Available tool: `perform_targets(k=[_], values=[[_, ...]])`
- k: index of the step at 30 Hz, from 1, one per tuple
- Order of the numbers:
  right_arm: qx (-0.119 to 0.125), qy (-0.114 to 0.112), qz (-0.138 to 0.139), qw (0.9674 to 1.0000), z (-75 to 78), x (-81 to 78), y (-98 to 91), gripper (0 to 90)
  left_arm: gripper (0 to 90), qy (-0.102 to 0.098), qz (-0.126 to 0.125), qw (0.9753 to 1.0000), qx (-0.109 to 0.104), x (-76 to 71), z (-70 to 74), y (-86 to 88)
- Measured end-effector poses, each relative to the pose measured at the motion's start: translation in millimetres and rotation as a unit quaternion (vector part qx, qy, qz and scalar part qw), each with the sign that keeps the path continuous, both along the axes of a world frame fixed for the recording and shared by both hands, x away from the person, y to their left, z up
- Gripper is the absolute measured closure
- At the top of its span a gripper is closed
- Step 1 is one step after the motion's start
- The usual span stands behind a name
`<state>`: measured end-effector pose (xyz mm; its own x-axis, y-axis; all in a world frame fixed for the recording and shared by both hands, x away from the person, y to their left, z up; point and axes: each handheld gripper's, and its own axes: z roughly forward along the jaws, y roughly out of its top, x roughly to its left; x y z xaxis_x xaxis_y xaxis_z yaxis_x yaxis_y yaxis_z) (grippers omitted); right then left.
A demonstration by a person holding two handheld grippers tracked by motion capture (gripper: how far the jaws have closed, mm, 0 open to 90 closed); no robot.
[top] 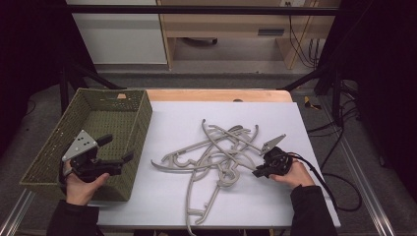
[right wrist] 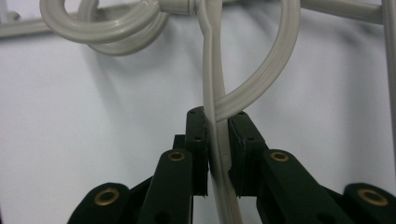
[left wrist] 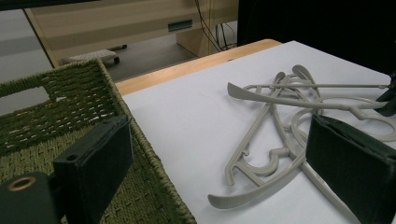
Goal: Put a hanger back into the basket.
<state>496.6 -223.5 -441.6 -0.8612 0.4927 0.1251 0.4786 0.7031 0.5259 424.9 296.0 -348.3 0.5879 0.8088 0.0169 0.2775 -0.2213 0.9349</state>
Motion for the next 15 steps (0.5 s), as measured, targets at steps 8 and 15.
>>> perform_targets(k=[8, 15], values=[[0.042, -0.004, -0.013, 0.999, 18.0, -8.6, -3.6, 81.4, 7.1, -0.007, -0.004, 1.0, 0.003, -2.8, 2.9, -2.4], [0.067, -0.014, 0.006, 0.9977, 35.2, -18.3, 0.0, 81.6, 7.0, -0.008, -0.018, 0.9997, 0.012, -5.5, 3.9, -10.3]])
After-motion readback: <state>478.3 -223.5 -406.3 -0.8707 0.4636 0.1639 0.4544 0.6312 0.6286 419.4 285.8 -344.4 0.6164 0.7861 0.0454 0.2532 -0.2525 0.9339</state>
